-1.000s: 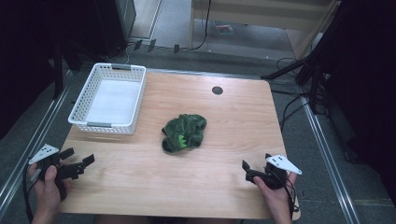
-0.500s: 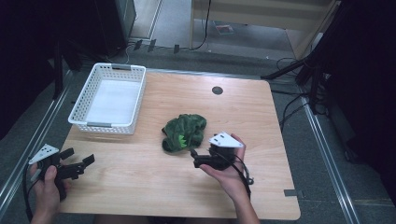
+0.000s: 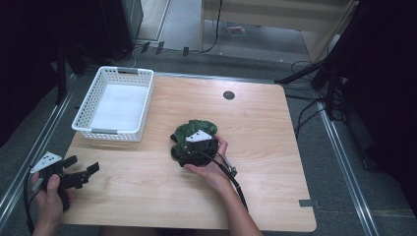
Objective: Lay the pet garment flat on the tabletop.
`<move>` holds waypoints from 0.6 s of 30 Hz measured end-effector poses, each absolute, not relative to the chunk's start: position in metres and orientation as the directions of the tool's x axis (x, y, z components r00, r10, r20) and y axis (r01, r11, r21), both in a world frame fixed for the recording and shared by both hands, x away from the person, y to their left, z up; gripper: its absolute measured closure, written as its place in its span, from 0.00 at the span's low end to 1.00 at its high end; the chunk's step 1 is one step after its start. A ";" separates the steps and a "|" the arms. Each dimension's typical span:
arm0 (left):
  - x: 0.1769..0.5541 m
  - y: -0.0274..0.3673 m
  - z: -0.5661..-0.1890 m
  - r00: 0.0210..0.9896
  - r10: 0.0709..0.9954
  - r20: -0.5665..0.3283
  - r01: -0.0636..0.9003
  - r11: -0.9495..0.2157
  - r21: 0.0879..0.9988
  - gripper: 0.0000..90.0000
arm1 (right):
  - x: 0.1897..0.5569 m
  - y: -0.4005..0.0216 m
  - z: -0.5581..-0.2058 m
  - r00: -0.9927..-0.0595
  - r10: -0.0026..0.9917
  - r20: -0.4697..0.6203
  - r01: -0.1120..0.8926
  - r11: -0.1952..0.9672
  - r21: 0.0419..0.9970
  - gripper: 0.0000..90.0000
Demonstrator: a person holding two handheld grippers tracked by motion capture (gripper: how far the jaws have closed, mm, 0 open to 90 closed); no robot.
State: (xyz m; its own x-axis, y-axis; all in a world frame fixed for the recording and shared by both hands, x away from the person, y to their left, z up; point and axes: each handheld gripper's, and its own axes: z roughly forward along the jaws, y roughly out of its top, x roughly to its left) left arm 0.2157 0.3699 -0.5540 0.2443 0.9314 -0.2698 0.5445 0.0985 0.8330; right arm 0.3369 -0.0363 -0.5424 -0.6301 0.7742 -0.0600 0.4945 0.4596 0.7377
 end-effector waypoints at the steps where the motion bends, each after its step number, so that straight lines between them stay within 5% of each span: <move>1: 0.214 0.366 -0.553 0.223 0.951 -0.216 0.528 0.069 0.846 0.00 | 0.335 -0.037 -0.544 -0.627 0.777 -0.052 0.489 0.445 0.751 0.18; 3: 0.213 0.364 -0.552 0.219 0.958 -0.185 0.522 0.046 0.852 0.00 | 0.332 -0.037 -0.544 -0.617 0.785 -0.057 0.479 0.432 0.764 0.26; 4: 0.213 0.362 -0.551 0.210 0.964 -0.161 0.516 0.031 0.856 0.00 | 0.329 -0.039 -0.544 -0.606 0.793 -0.057 0.472 0.417 0.777 0.47; 6: 0.213 0.358 -0.549 0.205 0.969 -0.136 0.519 0.010 0.854 0.00 | 0.328 -0.042 -0.543 -0.585 0.808 -0.079 0.465 0.413 0.783 0.67; 7: 0.213 0.357 -0.547 0.198 0.970 -0.140 0.514 0.019 0.857 0.00 | 0.328 -0.042 -0.543 -0.585 0.808 -0.079 0.465 0.413 0.783 0.67; 10: 0.212 0.338 -0.526 0.203 0.972 -0.116 0.465 0.009 0.885 0.00 | 0.325 -0.052 -0.532 -0.585 0.811 -0.007 0.463 0.341 0.818 0.90; 18: 0.220 0.283 -0.488 0.329 0.936 -0.122 0.408 -0.025 0.913 0.00 | 0.301 -0.072 -0.487 -0.595 0.804 0.000 0.408 0.302 0.862 0.92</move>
State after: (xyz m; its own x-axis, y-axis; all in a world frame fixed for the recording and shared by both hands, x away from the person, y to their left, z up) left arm 0.2196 0.2829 -0.4875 0.3290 0.9364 -0.1219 0.4078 -0.0245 0.9127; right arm 0.3014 -0.0715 -0.4869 -0.5946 0.8040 -0.0002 0.4080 0.3019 0.8617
